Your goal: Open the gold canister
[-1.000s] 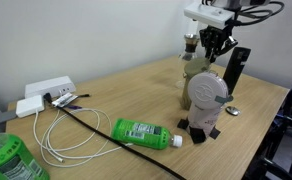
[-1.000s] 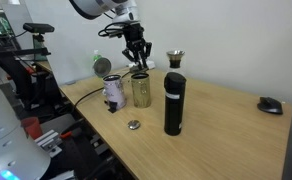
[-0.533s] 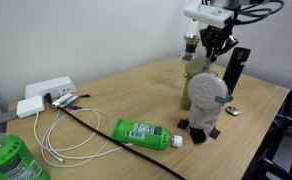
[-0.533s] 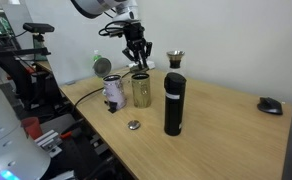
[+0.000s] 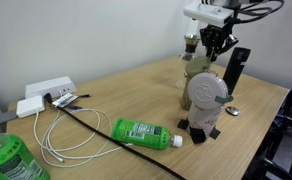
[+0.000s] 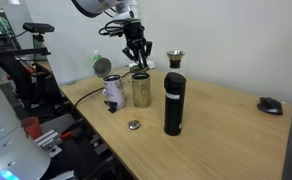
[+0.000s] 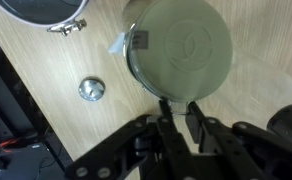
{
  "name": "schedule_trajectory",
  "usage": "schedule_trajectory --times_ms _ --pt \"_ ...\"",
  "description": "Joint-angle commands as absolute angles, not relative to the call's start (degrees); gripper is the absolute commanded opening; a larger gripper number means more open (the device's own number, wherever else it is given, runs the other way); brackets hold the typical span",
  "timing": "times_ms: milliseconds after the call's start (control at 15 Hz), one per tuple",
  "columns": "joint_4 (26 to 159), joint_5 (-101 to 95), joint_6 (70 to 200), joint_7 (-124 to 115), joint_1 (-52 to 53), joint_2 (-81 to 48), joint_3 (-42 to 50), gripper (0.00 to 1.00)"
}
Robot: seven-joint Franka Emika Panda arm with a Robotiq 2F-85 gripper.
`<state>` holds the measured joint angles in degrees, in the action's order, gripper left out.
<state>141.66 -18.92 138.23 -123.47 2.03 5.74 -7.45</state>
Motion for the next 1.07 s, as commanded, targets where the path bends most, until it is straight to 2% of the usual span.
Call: schedule_trajectory --times_ms 0,133,200,1000 --pt "140.85 -19.59 136.03 -123.71 2.26 5.96 -7.56 0.06" --pt "140.62 -19.32 135.24 -123.69 2.34 5.92 -7.58 0.06" --pt "141.31 -18.84 137.15 -123.36 2.29 5.79 -7.31 0.22" --pt "141.11 -18.84 136.63 -123.36 2.43 5.78 -7.33 0.22"
